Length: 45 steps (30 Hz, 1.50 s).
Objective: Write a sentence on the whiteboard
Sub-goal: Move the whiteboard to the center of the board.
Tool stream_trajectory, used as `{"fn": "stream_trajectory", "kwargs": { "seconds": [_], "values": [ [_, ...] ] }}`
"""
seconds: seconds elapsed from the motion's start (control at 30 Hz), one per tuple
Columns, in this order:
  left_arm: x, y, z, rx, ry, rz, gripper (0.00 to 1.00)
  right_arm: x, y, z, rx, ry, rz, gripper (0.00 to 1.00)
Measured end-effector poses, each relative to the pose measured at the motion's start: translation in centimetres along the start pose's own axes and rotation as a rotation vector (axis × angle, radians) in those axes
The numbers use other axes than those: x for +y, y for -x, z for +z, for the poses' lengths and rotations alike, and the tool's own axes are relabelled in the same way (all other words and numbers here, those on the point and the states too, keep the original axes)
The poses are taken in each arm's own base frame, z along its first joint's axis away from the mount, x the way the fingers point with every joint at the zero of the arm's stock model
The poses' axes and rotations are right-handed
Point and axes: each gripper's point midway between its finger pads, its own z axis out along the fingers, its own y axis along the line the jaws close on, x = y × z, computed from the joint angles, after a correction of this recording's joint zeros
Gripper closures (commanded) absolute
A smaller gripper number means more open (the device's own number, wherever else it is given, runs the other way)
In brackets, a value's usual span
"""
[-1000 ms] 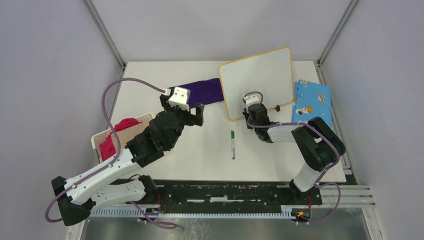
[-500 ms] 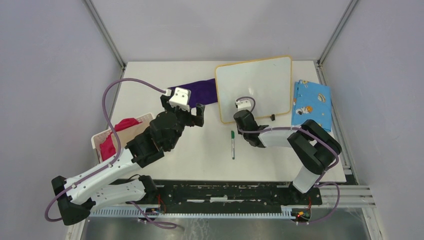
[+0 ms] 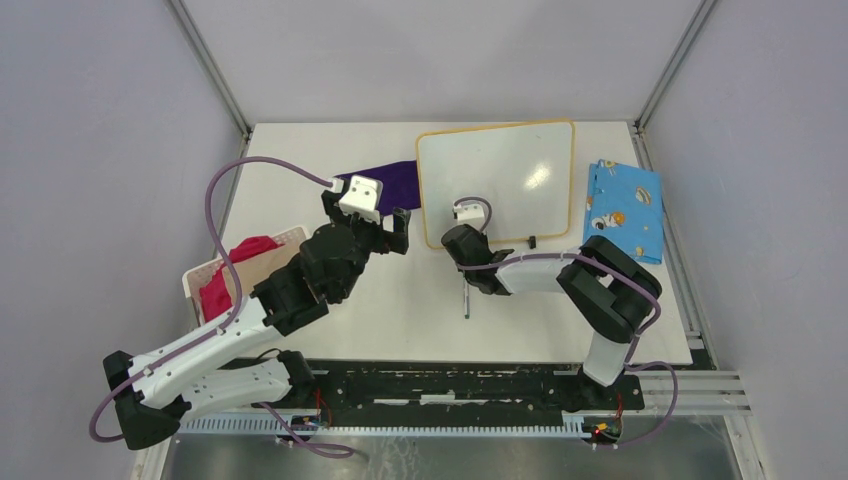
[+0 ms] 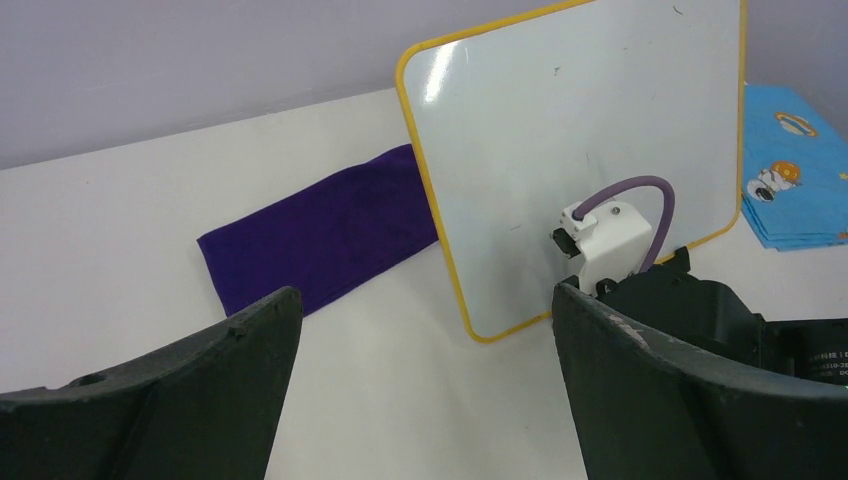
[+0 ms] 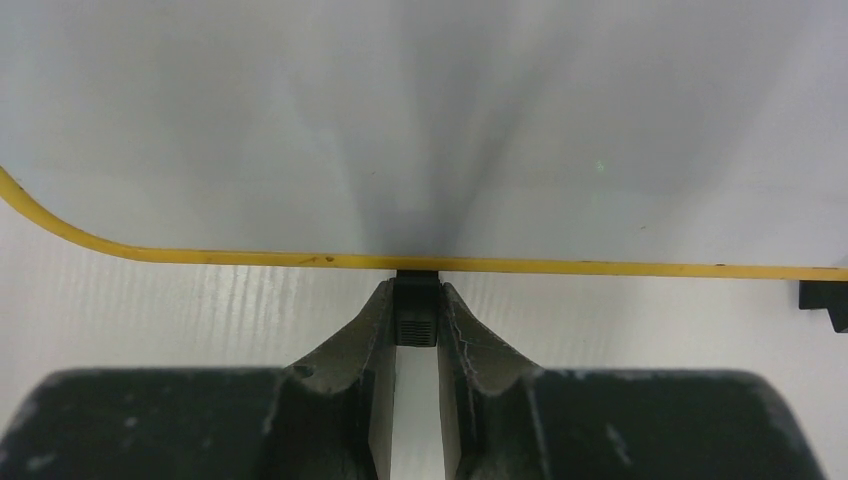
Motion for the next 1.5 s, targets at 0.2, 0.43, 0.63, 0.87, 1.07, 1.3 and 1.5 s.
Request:
{"fn": "stream_trajectory", "kwargs": {
  "seconds": [0.2,0.43,0.63,0.87,1.07,1.3,1.5],
  "values": [
    [-0.1,0.0,-0.1,0.000,0.000,0.001,0.01,1.2,0.0,0.0,0.006,0.001,-0.003,0.97],
    [0.0,0.0,-0.1,-0.001,0.006,0.001,0.01,1.5,-0.1,0.0,0.009,0.004,0.001,0.96],
    [0.0,0.0,-0.1,-0.001,0.009,0.001,0.01,2.1,-0.2,-0.2,0.013,0.011,0.020,0.94],
    [0.0,0.0,-0.1,-0.002,0.010,0.001,0.01,4.8,-0.4,-0.8,0.020,0.042,0.033,0.85],
    [0.0,0.0,-0.1,-0.002,0.010,0.001,0.01,6.4,-0.7,-1.4,0.026,0.069,0.036,0.53],
    [-0.1,0.0,-0.2,-0.002,0.006,0.002,0.01,7.6,-0.8,-2.0,0.037,0.140,0.025,0.18],
    [-0.2,0.0,-0.2,-0.001,0.002,0.002,0.01,7.8,-0.2,-4.3,0.024,0.221,-0.009,0.05]
  ]
}}
